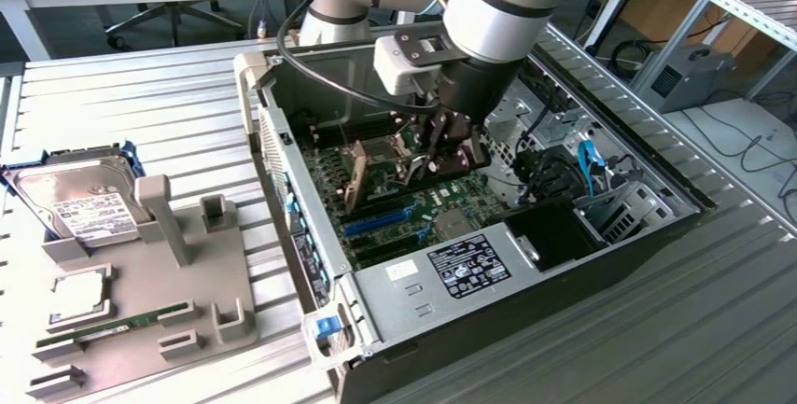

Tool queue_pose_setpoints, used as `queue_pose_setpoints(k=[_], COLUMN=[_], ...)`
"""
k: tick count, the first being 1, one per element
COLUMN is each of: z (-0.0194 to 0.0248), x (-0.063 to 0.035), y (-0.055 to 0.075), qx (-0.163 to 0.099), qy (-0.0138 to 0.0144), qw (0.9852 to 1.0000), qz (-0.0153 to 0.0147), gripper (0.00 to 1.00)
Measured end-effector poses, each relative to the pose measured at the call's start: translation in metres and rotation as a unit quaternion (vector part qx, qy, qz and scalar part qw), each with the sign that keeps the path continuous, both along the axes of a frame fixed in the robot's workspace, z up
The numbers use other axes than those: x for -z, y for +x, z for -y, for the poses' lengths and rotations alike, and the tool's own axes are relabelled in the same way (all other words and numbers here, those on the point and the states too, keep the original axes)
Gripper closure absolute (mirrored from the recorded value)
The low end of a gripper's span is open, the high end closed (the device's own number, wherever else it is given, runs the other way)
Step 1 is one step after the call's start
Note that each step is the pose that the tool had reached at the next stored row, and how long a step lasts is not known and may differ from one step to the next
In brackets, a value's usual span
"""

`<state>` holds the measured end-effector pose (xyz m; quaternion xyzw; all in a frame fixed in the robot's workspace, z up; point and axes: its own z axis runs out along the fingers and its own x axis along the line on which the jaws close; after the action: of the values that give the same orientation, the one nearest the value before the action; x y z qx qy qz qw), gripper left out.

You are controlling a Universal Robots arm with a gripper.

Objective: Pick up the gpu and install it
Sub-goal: 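Insert the gpu into the slot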

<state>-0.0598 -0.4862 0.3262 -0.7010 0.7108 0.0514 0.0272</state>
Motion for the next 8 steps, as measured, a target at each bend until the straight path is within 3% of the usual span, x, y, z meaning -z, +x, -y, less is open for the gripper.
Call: queue_pose_setpoints(k=[8], z=[0.0004], x=[0.0006], y=[-0.0032], qx=[0.000], qy=[0.0000], qw=[1.0000], qz=[0.0000], gripper=[0.74])
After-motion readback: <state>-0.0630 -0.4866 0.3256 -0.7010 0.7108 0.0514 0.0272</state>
